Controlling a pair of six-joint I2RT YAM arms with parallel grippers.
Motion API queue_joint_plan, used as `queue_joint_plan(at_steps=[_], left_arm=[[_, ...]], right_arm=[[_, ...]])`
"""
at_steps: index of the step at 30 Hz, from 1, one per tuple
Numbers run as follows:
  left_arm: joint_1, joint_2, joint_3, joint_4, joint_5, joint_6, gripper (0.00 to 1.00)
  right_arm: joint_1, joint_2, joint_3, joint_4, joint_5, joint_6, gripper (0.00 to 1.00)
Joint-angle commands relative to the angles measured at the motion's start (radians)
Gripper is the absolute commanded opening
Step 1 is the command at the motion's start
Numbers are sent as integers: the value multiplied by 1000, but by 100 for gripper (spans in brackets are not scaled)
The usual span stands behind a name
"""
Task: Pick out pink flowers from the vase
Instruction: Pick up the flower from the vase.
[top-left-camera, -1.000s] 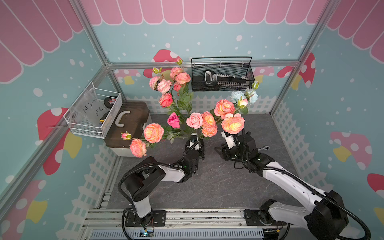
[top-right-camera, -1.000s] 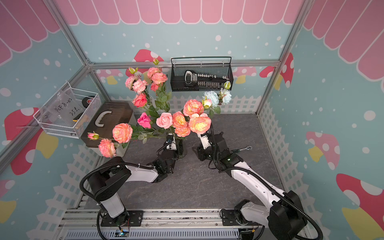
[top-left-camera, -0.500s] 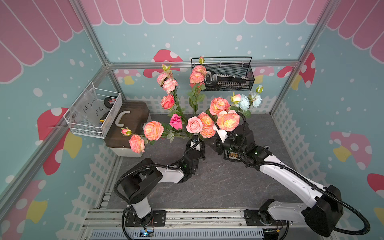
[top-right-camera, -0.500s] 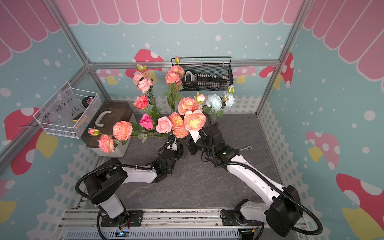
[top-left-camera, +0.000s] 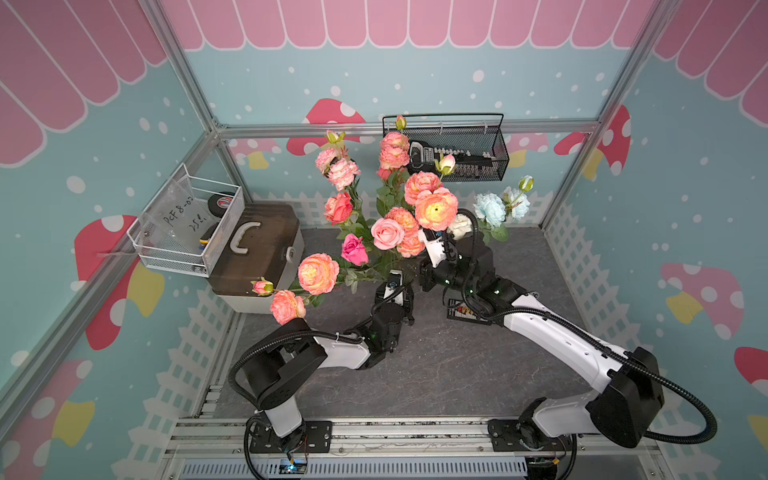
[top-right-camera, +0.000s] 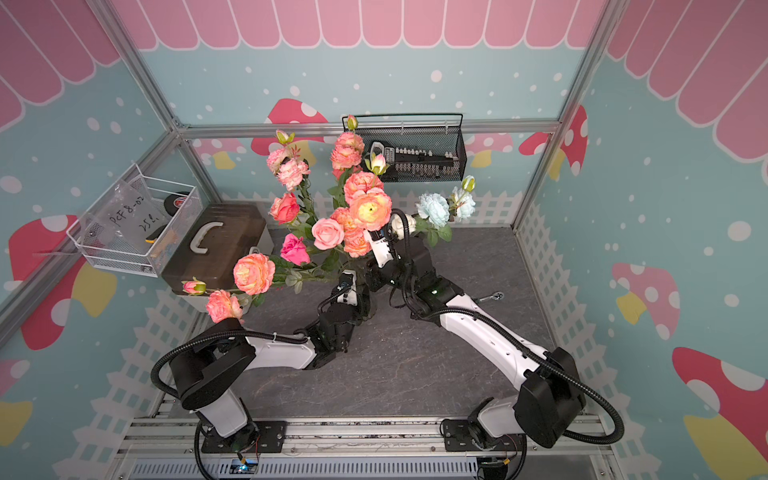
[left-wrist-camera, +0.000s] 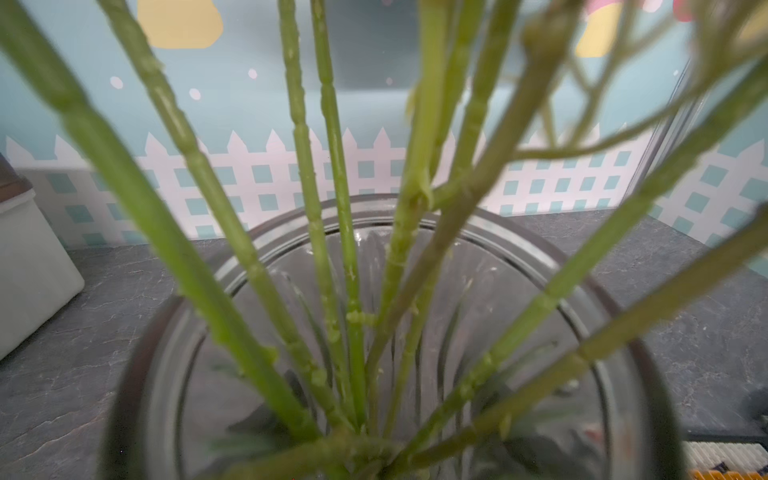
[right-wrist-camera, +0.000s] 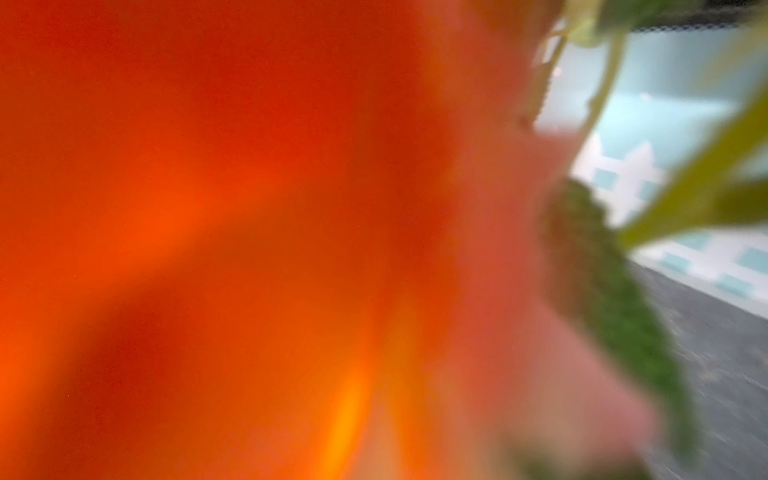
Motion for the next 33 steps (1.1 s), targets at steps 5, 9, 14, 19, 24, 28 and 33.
queue_joint_plan(at_steps=[5, 9, 14, 19, 24, 28, 33], left_arm=[[-3, -12, -37, -86, -8, -116, 0], [12, -22, -30, -107, -14, -142, 0], [19, -14, -17, -109, -14, -119, 0], [22, -6, -12, -104, -3, -105, 0], [20, -5, -13, -113, 7, -101, 0], [17, -8, -17, -112, 8, -85, 0], [11, -7, -25, -106, 2, -83, 0]], right_arm=[[-107, 79, 164, -140, -34, 47, 52], [-127, 27, 107, -147, -165, 21, 57], [-127, -62, 13, -162, -186, 0, 52], [-126, -84, -16, -130, -207, -1, 45], [-125, -41, 37, -108, -199, -2, 45], [-125, 19, 103, -87, -192, 1, 44], [-125, 99, 186, -47, -181, 16, 42]])
